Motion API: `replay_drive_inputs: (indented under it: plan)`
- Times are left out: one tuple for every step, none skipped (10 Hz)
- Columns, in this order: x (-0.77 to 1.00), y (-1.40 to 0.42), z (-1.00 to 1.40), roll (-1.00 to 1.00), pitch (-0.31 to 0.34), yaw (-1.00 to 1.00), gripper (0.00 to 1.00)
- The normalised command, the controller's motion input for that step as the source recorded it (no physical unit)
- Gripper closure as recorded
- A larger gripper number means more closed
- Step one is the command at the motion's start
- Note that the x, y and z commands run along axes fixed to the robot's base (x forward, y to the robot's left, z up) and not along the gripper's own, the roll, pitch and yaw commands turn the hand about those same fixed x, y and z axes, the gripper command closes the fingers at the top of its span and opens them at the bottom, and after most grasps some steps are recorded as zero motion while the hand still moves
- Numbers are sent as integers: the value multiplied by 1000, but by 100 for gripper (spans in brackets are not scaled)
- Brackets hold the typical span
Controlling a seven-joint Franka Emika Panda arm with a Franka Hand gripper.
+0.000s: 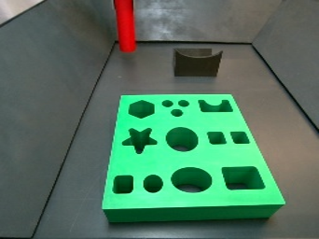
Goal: Pick up the round object. Move up. Move to above the board. Insert the round object.
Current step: Move up, then move to above the board.
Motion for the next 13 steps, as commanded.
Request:
replay_drive_inputs:
  plan:
    - [-1, 16, 329, 16, 65, 6, 100]
    - [-135, -254, 1000, 192, -35, 76, 100]
    - [-138, -264, 1000, 199, -27, 73, 100]
    - [-139, -248, 1000, 203, -19, 62, 100]
    - [-135, -233, 1000, 173, -12, 47, 100]
    - [-129, -220, 1000, 139, 0, 32, 100]
    - [-124, -205, 1000, 113, 15, 24, 100]
    - [-113, -189, 1000, 95, 33, 20, 100]
    - [-100, -175, 1000, 86, 48, 20, 100]
    - [-85, -154, 1000, 74, 63, 21, 100]
    - [-68, -137, 1000, 62, 81, 25, 100]
    - [-51, -123, 1000, 52, 88, 25, 100]
    - [-32, -89, 909, 36, 90, 25, 100]
